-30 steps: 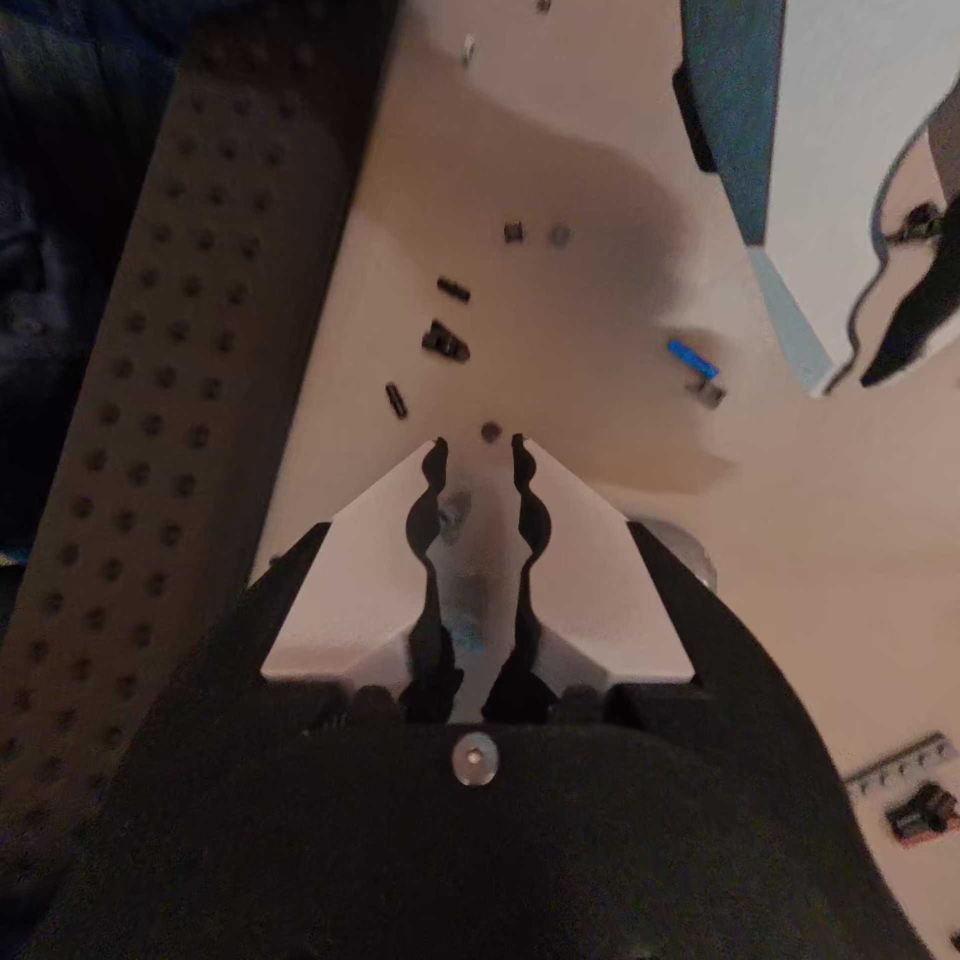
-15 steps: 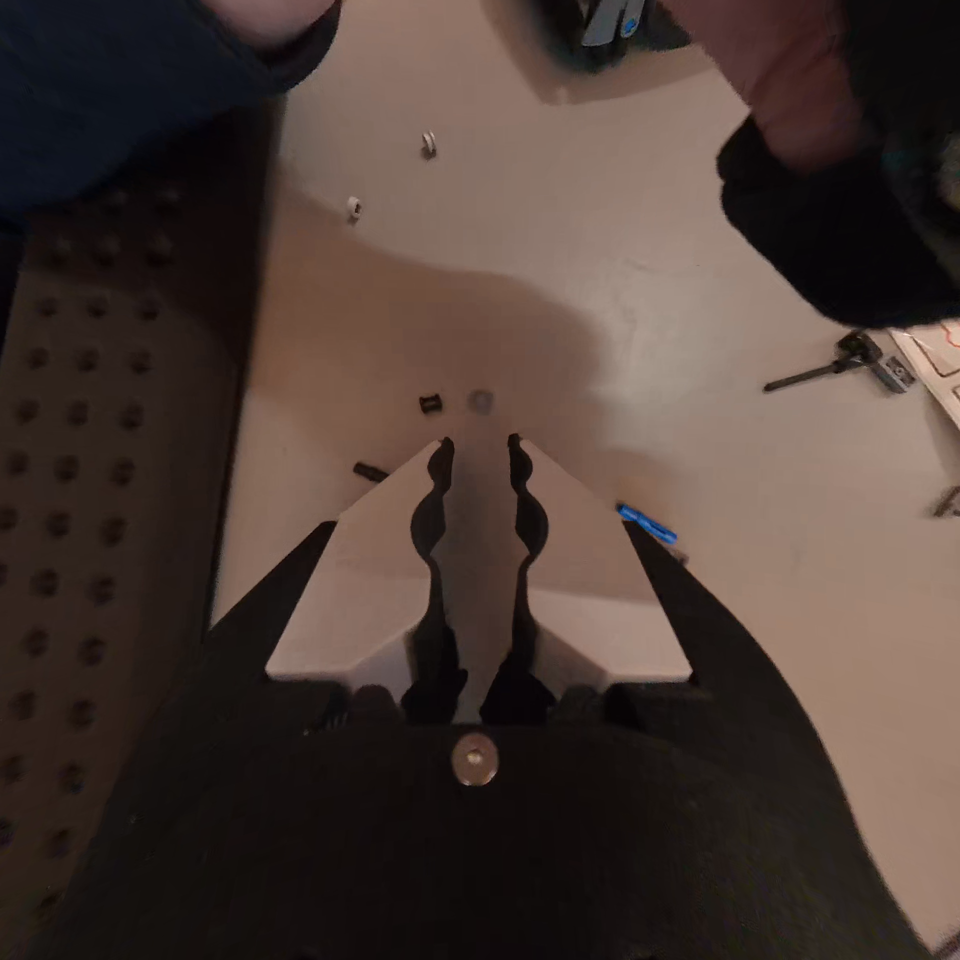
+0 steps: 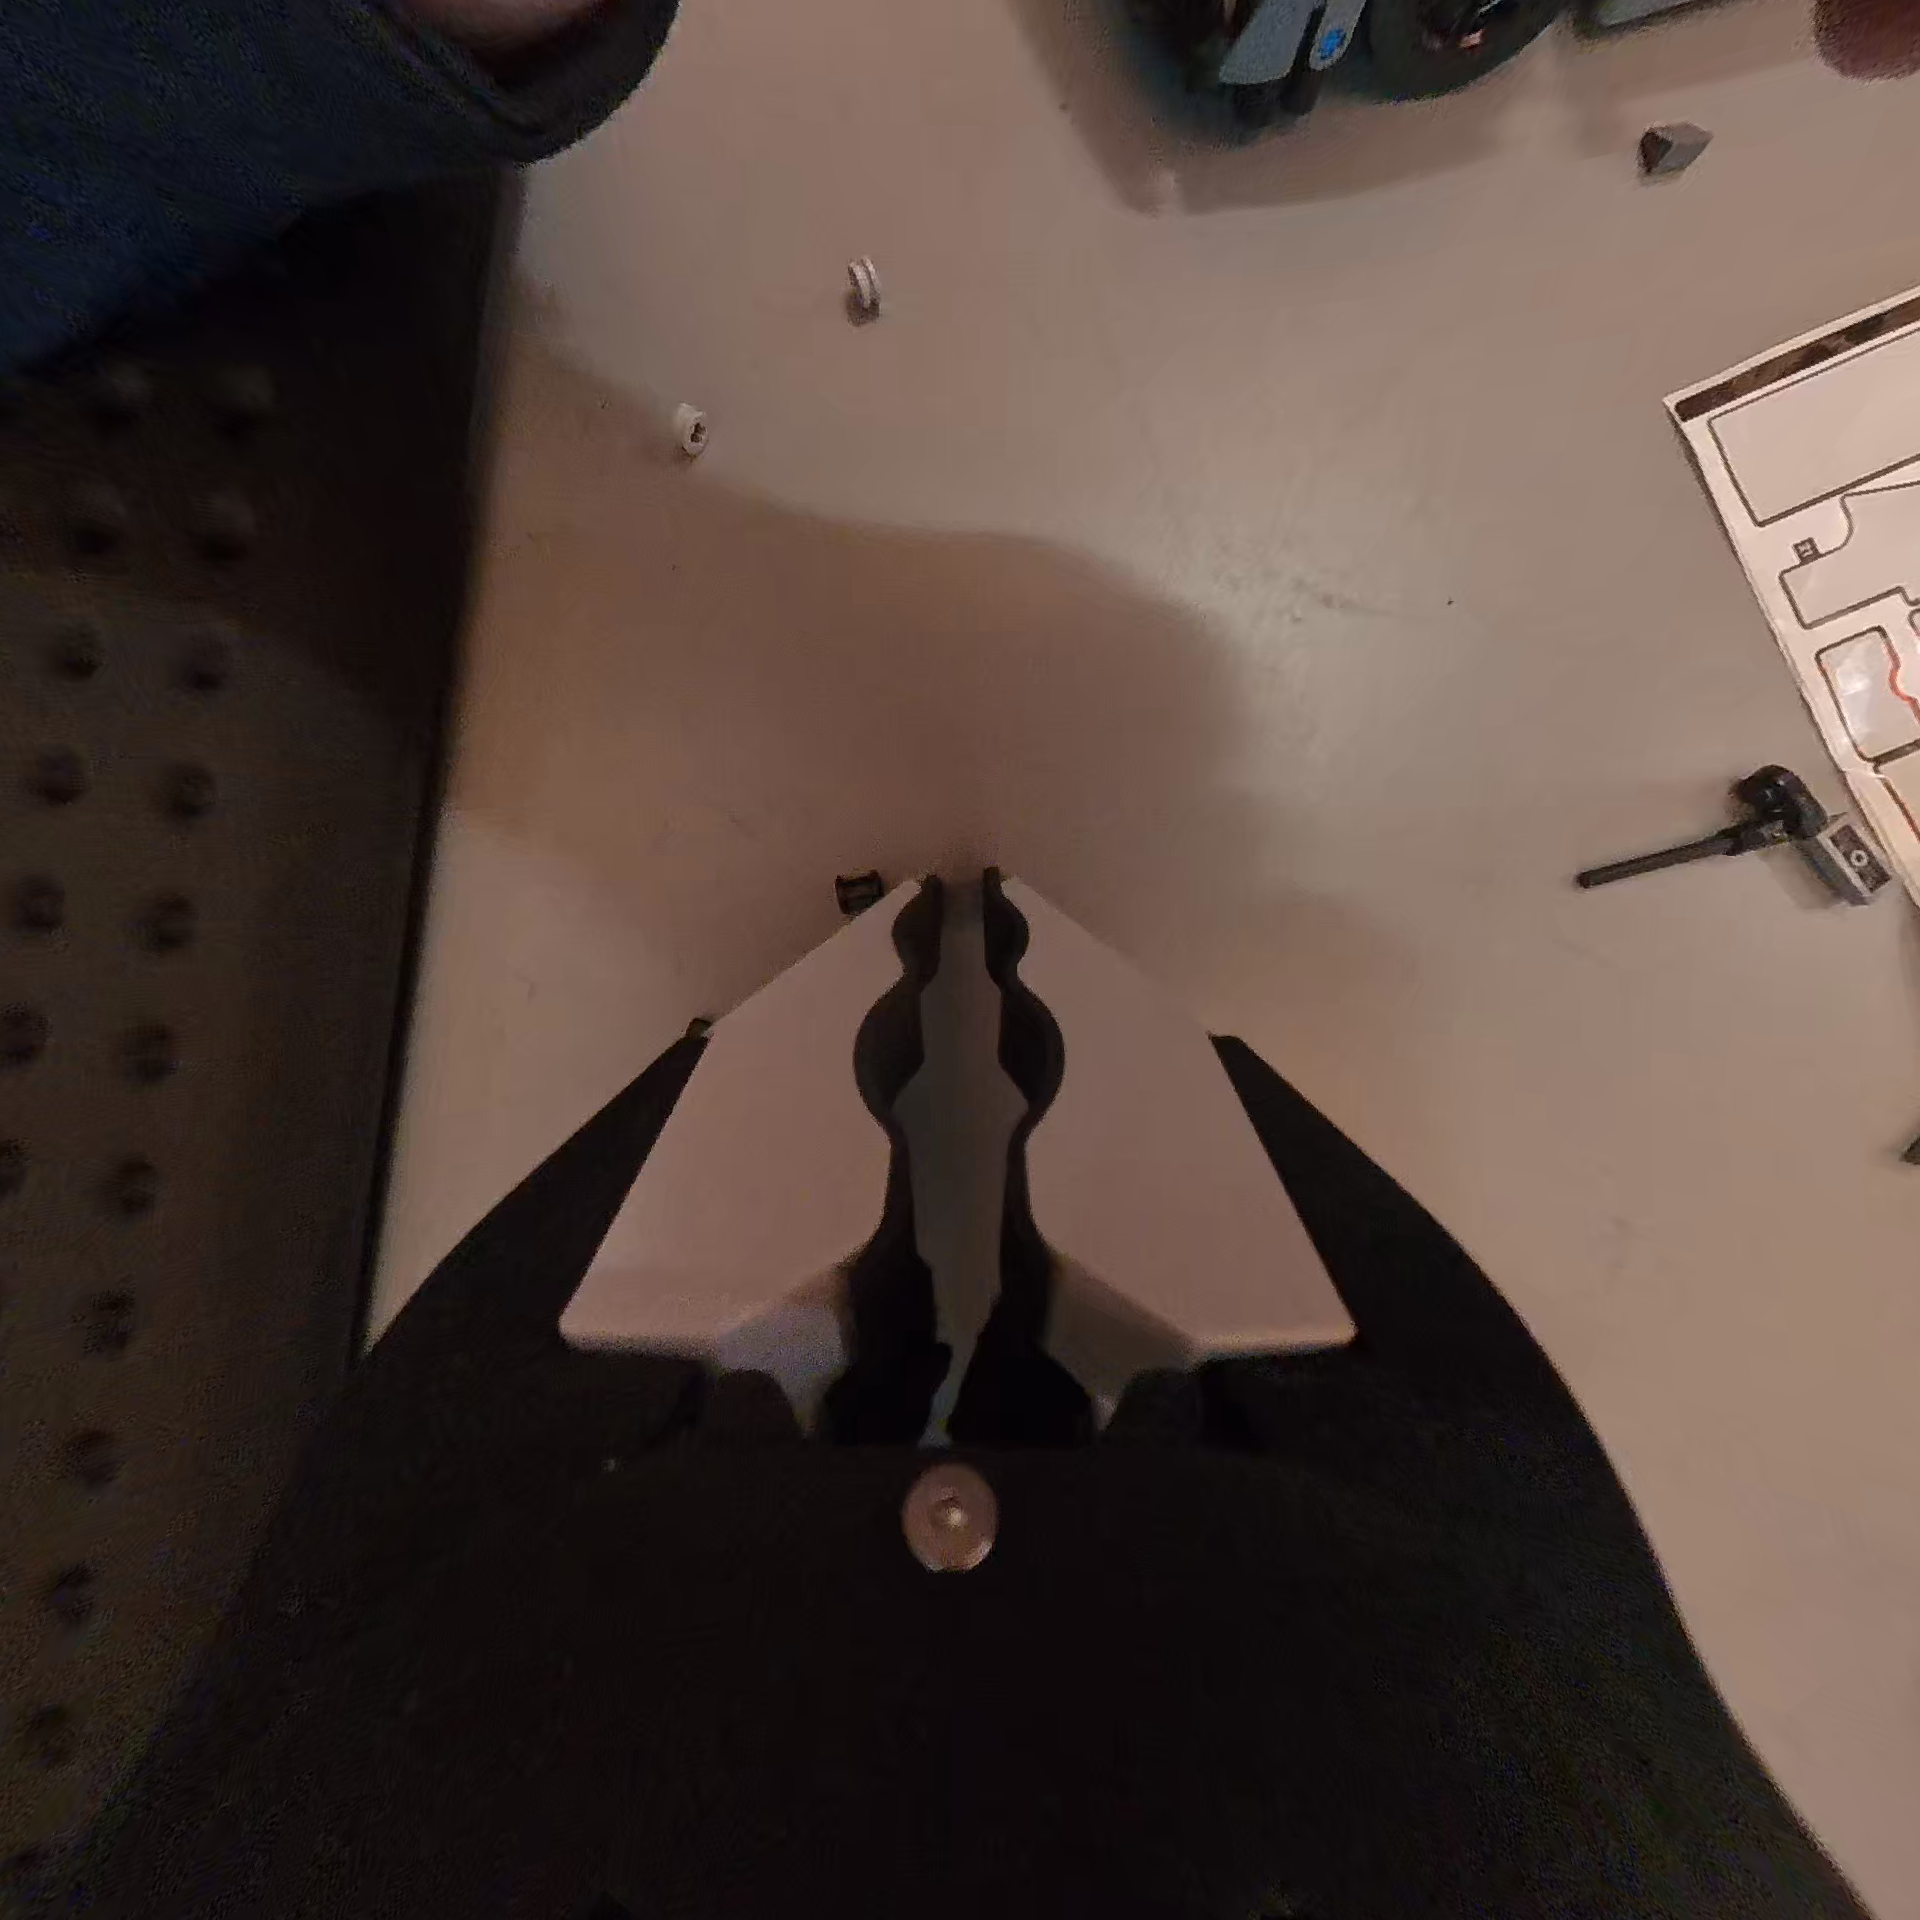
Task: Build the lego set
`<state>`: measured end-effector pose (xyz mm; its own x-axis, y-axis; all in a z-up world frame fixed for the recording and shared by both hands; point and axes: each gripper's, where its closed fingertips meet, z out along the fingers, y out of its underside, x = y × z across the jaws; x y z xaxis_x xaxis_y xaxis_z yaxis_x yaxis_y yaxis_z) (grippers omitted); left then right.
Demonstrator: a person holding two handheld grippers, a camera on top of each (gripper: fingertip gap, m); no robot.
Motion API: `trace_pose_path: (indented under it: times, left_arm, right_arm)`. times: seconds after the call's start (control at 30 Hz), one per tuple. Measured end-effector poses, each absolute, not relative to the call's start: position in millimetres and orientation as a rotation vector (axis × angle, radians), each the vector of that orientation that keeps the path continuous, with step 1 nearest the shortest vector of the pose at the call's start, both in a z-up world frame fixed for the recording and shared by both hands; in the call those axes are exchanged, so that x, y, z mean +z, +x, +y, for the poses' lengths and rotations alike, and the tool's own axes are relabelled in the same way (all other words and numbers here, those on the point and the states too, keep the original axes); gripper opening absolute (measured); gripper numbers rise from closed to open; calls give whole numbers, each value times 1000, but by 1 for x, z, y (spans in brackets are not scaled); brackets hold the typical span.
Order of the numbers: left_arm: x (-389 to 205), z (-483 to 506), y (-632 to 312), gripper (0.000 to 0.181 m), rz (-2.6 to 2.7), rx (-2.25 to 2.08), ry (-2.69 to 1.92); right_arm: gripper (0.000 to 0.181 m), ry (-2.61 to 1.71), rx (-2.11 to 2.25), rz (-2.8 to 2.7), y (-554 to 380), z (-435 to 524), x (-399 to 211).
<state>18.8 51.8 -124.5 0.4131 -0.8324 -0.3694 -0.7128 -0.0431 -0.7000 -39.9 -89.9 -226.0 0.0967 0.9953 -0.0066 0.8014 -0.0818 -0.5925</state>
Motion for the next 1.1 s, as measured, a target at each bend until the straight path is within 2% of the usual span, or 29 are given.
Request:
trace_pose_path:
  times: [0.27, 0.37, 0.6, 0.8, 1.0, 1.1]
  left_arm:
    - [-132, 57, 16, 3, 1323, -179, -1815]
    - [-135, 57, 18, 3, 1331, -177, -1816]
    - [-145, 56, 25, 3, 1358, -180, -1827]
    - [-154, 53, 33, 3, 1386, -180, -1833]
    - [-163, 47, 41, 5, 1426, -219, -1851]
    - [-164, 46, 44, 5, 1439, -212, -1847]
  right_arm:
    - [6, -1975, 486, -1794, 2, -83, -223]
    - [14, -1986, 459, -1667, 27, -59, -203]
    - [20, -2098, 342, -1160, 169, 15, -155]
    - [20, -2193, 175, -859, 273, 29, -143]
    - [24, -2251, 398, -913, 258, 10, -165]
    - [28, -2285, 319, -1019, 241, 12, -188]
